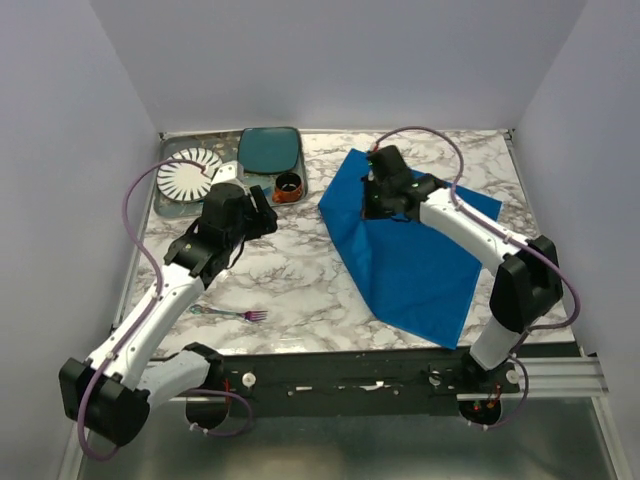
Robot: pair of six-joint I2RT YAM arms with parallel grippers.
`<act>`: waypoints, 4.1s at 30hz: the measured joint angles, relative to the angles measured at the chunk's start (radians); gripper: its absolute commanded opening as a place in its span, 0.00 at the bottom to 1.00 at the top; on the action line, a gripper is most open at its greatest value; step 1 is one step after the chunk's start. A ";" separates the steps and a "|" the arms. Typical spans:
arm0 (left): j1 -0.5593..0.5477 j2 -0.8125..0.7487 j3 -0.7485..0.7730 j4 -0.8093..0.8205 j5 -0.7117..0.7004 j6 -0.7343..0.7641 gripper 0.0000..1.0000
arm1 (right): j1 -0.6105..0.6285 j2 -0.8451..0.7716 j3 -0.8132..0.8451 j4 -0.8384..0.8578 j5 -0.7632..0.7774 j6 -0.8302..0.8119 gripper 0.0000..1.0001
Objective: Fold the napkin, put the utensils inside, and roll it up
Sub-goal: Fold the napkin
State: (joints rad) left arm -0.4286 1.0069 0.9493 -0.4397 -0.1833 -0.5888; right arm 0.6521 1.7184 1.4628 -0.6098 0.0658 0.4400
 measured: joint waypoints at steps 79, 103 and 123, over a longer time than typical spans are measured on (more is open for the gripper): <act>-0.211 0.371 0.135 0.153 0.162 0.106 0.80 | -0.883 0.362 0.183 0.040 0.050 -0.333 0.01; -0.211 0.385 0.137 0.153 0.157 0.106 0.80 | -0.895 0.430 0.256 0.034 0.052 -0.333 0.02; -0.211 0.407 0.146 0.154 0.158 0.105 0.81 | -0.911 0.432 0.270 0.022 0.074 -0.307 0.42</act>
State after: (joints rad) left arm -0.6392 1.4143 1.0954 -0.2855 -0.0250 -0.4839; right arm -0.2588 2.1506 1.7325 -0.5880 0.1394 0.1333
